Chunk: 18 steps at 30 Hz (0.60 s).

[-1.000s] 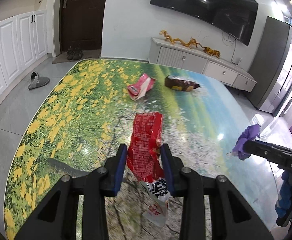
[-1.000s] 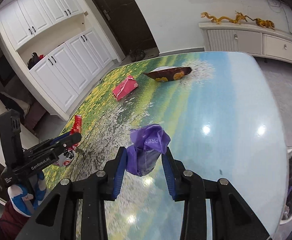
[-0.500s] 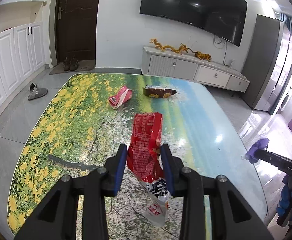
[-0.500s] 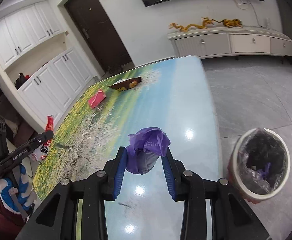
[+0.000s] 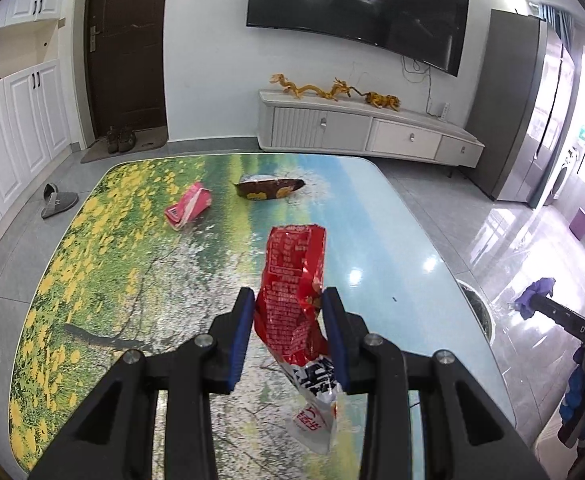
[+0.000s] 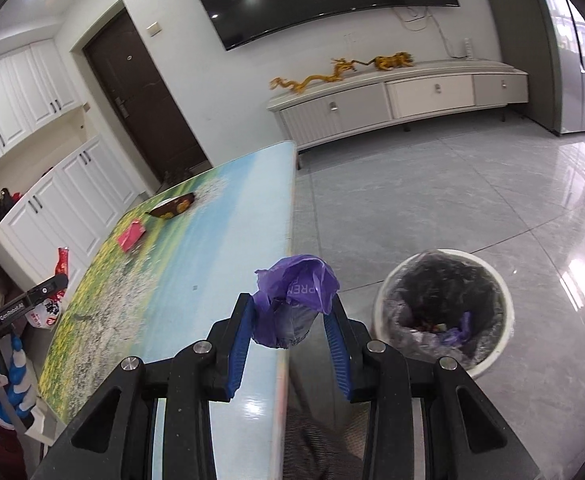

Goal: Collect trash
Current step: 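Carry the red snack bag and purple bag over the bin with both tools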

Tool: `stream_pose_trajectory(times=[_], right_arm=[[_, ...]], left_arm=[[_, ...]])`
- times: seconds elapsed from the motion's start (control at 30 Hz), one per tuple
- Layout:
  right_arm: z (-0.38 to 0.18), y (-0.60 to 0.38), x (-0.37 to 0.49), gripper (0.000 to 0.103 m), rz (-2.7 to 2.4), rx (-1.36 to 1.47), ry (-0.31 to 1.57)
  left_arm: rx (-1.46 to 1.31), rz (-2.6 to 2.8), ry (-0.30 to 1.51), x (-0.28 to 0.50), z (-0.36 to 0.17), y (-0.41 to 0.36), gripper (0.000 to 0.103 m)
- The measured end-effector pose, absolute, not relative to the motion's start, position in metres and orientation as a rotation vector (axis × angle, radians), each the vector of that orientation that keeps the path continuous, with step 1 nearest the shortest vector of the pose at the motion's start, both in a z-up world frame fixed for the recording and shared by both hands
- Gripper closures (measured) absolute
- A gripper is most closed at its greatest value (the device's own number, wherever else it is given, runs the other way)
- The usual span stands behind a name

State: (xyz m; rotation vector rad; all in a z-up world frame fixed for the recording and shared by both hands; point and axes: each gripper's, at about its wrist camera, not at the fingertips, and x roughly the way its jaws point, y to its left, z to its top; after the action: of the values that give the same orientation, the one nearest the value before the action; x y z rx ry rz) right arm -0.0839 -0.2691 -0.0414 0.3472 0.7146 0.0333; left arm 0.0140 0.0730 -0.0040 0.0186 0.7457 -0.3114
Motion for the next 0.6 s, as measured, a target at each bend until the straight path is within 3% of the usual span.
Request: stream_pose_trajectory(times=[0.6], right_arm=[[-0.095, -0.366, -0.066, 0.069, -0.197, 0.437, 0.764]], left_arm=[[0.221, -0.601, 0.881, 0.060, -0.042, -0.130, 0.070]])
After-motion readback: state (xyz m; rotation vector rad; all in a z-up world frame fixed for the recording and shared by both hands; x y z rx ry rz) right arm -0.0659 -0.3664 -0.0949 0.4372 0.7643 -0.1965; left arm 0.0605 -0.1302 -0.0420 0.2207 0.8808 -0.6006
